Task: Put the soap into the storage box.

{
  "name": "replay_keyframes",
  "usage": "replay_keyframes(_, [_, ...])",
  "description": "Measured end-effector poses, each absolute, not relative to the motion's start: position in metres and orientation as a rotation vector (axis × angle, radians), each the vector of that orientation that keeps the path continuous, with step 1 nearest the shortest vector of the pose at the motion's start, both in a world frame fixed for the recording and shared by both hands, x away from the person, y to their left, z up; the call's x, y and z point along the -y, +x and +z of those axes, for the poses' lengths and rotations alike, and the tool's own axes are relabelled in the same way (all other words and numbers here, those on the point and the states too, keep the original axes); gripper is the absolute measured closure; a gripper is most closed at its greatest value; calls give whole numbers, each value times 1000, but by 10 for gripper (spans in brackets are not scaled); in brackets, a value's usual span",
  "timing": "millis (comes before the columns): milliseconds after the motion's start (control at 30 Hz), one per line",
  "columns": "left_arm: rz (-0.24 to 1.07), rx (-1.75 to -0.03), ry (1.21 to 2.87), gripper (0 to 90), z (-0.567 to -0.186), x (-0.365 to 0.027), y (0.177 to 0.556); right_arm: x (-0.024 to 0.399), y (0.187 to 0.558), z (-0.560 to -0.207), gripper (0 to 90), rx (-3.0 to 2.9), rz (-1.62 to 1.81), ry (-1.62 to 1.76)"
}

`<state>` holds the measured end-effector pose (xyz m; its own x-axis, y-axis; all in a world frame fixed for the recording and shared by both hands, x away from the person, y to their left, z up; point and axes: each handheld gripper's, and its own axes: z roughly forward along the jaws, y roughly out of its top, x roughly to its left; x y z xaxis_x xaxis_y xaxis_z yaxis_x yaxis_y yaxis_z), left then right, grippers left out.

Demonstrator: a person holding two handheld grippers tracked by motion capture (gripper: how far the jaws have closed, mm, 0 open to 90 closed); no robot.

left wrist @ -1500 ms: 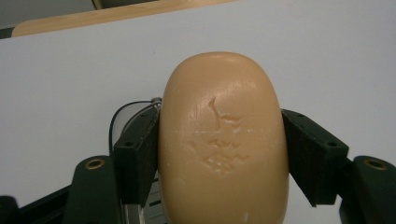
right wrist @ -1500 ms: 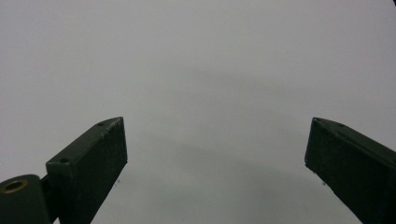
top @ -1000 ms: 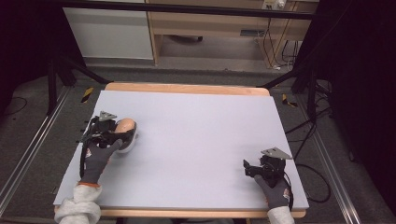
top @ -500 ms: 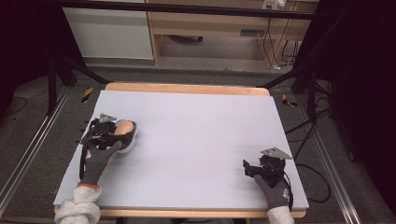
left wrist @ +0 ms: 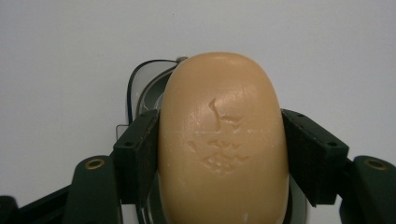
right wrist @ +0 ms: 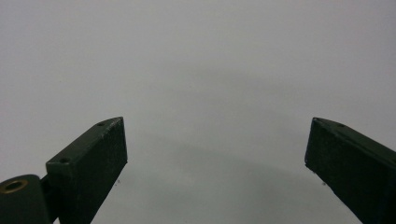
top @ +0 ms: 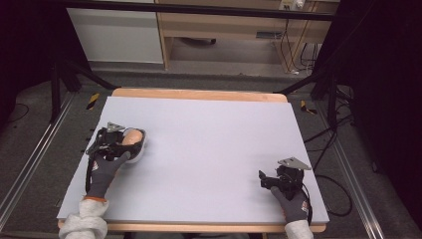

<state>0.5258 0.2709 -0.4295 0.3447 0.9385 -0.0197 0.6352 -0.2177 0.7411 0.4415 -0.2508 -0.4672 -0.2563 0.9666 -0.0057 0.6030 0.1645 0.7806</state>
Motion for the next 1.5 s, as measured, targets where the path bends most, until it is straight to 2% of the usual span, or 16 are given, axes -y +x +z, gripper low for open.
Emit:
replay_keyframes(367, [596,-1376,1933,290,-431,-270,524,251,441,-467,58,-1930,927,1482])
replay_keyframes(733, [593,-1353,1901,313,-425,-272,516,250,442,-467,58,-1933,919,1481])
replay_keyframes(1100, [584,-1238,1879,314,-411,-260,491,249,442,-466,58,-1921,924,1481])
replay_keyframes(1500, [588,-1203,1864,275,-421,-265,459,251,441,-466,57,-1916,918,1483])
